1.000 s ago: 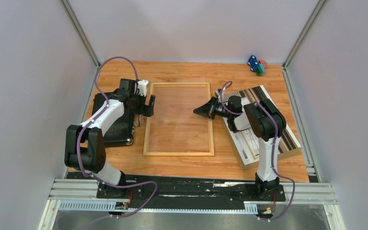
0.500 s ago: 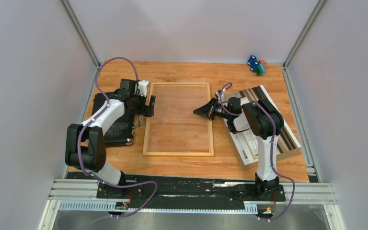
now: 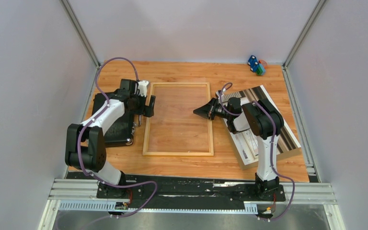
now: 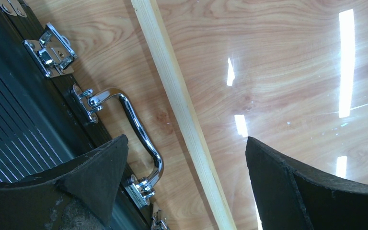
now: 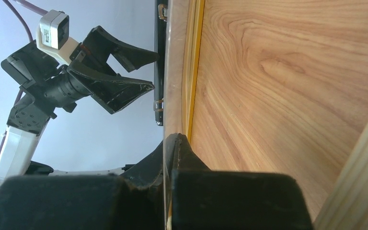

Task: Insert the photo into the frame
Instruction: Place the photo frame item in the photo frame.

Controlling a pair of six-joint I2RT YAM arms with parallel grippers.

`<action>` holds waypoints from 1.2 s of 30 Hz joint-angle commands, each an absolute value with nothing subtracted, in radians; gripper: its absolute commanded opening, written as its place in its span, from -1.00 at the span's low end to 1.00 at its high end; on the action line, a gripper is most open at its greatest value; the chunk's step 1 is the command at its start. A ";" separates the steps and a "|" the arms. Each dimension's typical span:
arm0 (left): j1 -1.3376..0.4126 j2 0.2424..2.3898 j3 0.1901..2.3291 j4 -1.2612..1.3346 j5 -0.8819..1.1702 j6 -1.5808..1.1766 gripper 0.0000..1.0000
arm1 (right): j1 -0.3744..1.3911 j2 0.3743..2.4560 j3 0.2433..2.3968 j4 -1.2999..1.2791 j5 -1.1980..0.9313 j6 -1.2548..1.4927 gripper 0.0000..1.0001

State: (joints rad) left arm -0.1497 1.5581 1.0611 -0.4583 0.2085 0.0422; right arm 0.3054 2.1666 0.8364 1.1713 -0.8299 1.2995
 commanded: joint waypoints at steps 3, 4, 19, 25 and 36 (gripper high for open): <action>-0.146 1.549 1.062 -0.432 0.220 0.031 1.00 | 0.314 2.165 0.840 1.206 -0.800 1.261 -1.00; -0.146 1.548 1.062 -0.432 0.221 0.031 1.00 | 0.315 2.164 0.842 1.195 -0.801 1.253 -1.00; -0.146 1.539 1.063 -0.433 0.230 0.027 1.00 | 0.315 2.141 0.860 1.036 -0.782 1.135 -0.84; -0.146 1.541 1.076 -0.439 0.233 0.030 1.00 | 0.319 2.124 0.880 0.936 -0.773 1.080 -0.68; -0.147 1.565 1.163 -0.468 0.239 0.032 1.00 | 0.329 2.084 0.914 0.766 -0.744 0.984 -0.37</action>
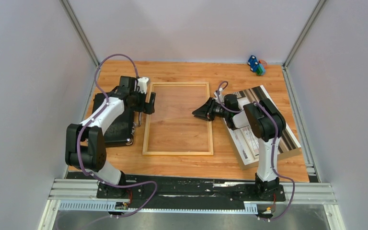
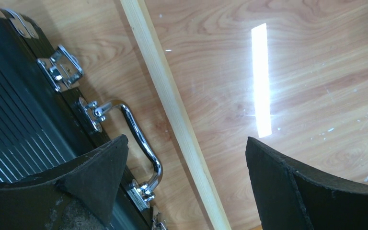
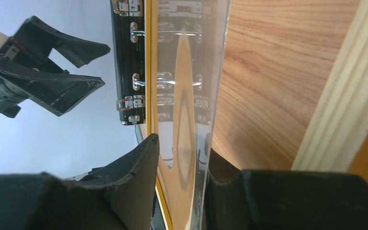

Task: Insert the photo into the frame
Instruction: Place the photo frame item in the photo frame.

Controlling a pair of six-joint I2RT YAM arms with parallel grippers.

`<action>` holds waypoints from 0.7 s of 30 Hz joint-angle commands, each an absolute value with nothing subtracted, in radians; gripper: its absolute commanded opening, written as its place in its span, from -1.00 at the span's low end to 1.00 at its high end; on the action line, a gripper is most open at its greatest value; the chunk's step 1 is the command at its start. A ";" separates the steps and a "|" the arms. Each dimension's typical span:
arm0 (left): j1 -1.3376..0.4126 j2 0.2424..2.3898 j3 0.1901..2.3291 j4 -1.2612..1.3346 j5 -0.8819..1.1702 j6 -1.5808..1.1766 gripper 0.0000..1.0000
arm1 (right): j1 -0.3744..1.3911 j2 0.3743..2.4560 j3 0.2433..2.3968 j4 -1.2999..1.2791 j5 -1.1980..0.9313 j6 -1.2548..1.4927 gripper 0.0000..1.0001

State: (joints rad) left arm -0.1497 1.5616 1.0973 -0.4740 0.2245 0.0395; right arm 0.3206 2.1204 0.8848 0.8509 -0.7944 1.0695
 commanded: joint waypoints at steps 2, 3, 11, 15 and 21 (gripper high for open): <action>-0.147 1.567 1.181 -0.473 0.238 0.031 1.00 | 0.331 2.078 0.923 0.734 -0.739 0.967 -0.35; -0.147 1.568 1.186 -0.473 0.239 0.031 1.00 | 0.331 2.075 0.925 0.723 -0.737 0.960 -0.34; -0.159 1.581 1.236 -0.474 0.245 0.022 1.00 | 0.335 2.048 0.954 0.606 -0.705 0.884 -0.29; -0.166 1.593 1.263 -0.471 0.247 0.015 1.00 | 0.335 2.037 0.966 0.558 -0.689 0.855 -0.28; -0.177 1.614 1.285 -0.461 0.251 0.006 1.00 | 0.337 2.023 0.968 0.522 -0.679 0.835 -0.28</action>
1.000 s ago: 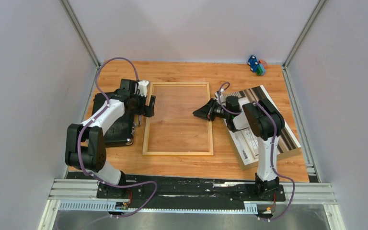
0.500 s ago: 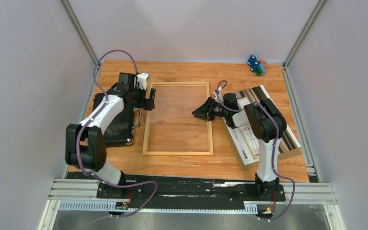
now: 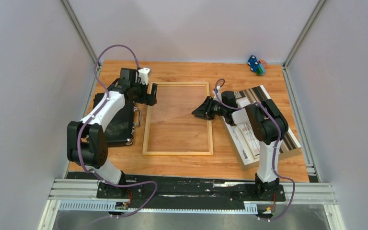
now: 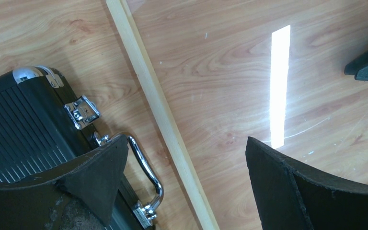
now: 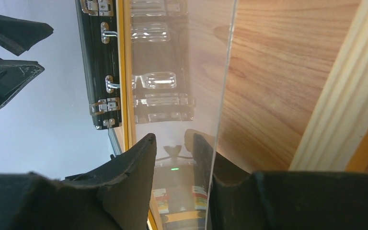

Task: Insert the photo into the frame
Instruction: Place the photo frame item in the photo frame.

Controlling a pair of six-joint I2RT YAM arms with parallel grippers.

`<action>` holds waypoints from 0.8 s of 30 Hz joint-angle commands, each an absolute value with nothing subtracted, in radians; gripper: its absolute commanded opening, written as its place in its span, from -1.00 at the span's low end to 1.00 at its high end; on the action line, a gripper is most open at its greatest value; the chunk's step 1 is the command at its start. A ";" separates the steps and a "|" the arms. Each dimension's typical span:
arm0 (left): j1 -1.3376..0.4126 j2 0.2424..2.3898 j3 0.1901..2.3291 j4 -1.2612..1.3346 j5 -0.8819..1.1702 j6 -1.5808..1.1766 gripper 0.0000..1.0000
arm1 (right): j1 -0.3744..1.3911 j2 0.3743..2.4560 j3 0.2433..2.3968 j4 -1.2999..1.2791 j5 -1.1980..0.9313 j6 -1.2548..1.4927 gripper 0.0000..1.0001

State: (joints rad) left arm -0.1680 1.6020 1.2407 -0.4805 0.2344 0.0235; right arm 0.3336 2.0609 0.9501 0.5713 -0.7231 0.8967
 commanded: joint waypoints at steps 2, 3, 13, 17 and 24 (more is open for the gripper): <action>-0.180 1.621 1.286 -0.457 0.251 0.005 1.00 | 0.337 2.020 0.968 0.515 -0.678 0.834 -0.28; -0.181 1.626 1.286 -0.455 0.252 0.006 1.00 | 0.336 2.019 0.968 0.512 -0.677 0.833 -0.28; -0.200 1.643 1.290 -0.437 0.244 -0.019 1.00 | 0.349 1.990 0.963 0.465 -0.656 0.819 -0.39; -0.205 1.650 1.292 -0.429 0.244 -0.024 1.00 | 0.356 1.988 0.972 0.441 -0.650 0.810 -0.39; -0.222 1.669 1.292 -0.417 0.245 -0.035 1.00 | 0.362 2.004 0.995 0.419 -0.644 0.796 -0.34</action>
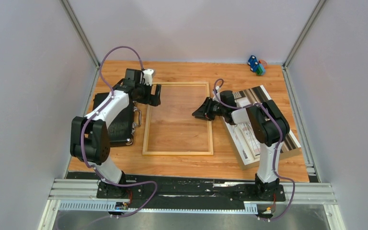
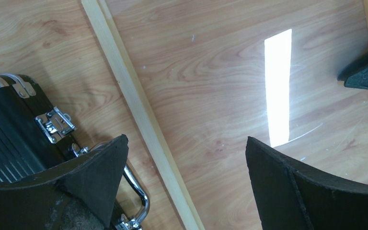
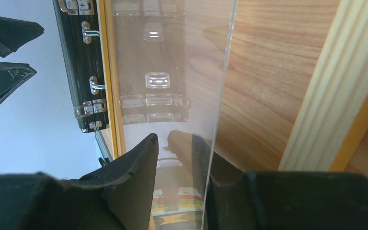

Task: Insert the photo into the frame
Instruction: Place the photo frame item in the photo frame.

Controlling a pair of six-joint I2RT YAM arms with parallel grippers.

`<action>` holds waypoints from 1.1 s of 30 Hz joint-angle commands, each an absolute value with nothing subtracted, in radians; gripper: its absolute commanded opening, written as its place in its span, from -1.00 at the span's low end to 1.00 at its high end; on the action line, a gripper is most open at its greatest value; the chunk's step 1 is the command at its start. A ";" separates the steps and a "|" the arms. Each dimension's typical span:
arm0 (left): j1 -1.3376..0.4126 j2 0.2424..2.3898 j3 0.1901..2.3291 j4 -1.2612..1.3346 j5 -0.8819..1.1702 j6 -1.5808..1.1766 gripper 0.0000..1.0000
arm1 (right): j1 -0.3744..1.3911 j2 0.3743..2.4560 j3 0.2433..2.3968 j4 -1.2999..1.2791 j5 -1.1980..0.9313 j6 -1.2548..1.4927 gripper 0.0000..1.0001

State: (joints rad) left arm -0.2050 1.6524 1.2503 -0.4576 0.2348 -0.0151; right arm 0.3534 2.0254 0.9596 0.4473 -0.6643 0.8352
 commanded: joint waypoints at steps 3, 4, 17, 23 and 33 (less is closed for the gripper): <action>-0.235 1.679 1.292 -0.412 0.245 -0.041 1.00 | 0.364 2.008 1.002 0.410 -0.637 0.790 -0.31; -0.237 1.681 1.292 -0.410 0.247 -0.045 1.00 | 0.365 2.009 1.008 0.403 -0.636 0.785 -0.30; -0.295 1.760 1.303 -0.328 0.356 -0.132 1.00 | 0.369 1.992 1.026 0.339 -0.602 0.738 -0.21; -0.328 1.825 1.318 -0.268 0.431 -0.214 1.00 | 0.369 1.991 1.032 0.319 -0.587 0.725 -0.20; -0.395 1.876 1.307 -0.167 0.484 -0.290 1.00 | 0.368 1.991 1.049 0.277 -0.562 0.707 -0.19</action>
